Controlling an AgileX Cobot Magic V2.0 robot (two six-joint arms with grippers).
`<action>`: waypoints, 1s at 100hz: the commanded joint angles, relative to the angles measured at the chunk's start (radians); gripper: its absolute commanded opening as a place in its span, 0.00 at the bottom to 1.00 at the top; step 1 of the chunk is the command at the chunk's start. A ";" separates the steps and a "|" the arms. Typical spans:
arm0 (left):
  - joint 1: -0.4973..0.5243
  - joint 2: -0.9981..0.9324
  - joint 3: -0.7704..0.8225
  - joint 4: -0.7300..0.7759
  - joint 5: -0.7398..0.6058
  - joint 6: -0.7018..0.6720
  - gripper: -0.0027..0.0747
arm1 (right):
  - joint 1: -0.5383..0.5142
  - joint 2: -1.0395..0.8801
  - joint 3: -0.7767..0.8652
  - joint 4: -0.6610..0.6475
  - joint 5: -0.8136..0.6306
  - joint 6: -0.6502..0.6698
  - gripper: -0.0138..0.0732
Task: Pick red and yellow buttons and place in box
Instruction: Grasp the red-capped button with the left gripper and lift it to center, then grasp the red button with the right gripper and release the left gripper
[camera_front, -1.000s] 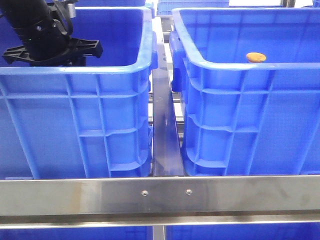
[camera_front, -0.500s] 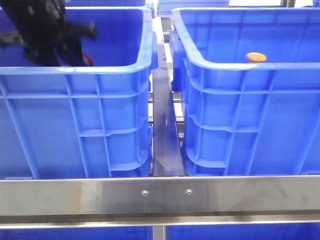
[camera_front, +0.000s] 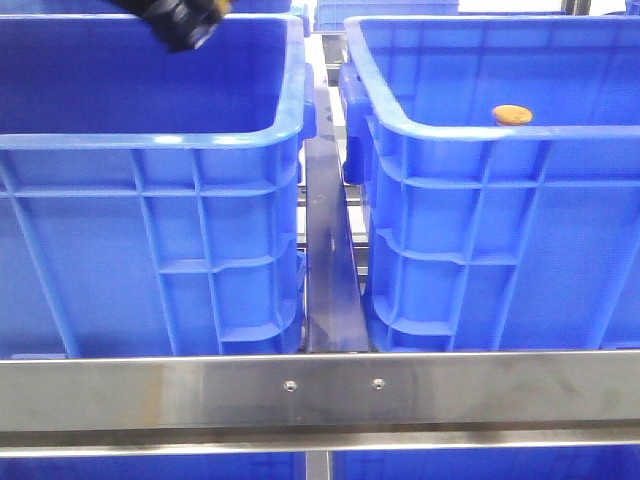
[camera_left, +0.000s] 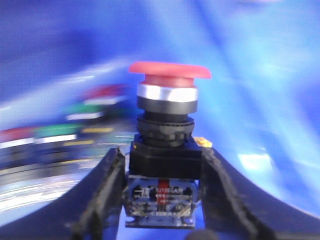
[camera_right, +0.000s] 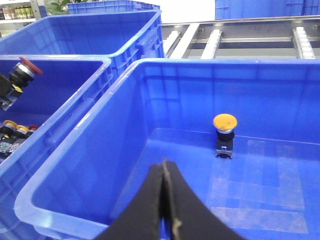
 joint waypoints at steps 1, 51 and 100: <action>-0.001 -0.048 -0.030 -0.185 0.037 0.116 0.16 | -0.002 -0.001 -0.028 0.025 0.018 -0.010 0.08; -0.082 -0.019 -0.030 -0.411 0.261 0.311 0.16 | -0.002 -0.001 -0.028 0.026 0.037 -0.010 0.08; -0.138 -0.002 -0.030 -0.408 0.262 0.311 0.16 | -0.002 -0.001 -0.028 0.026 0.063 -0.010 0.30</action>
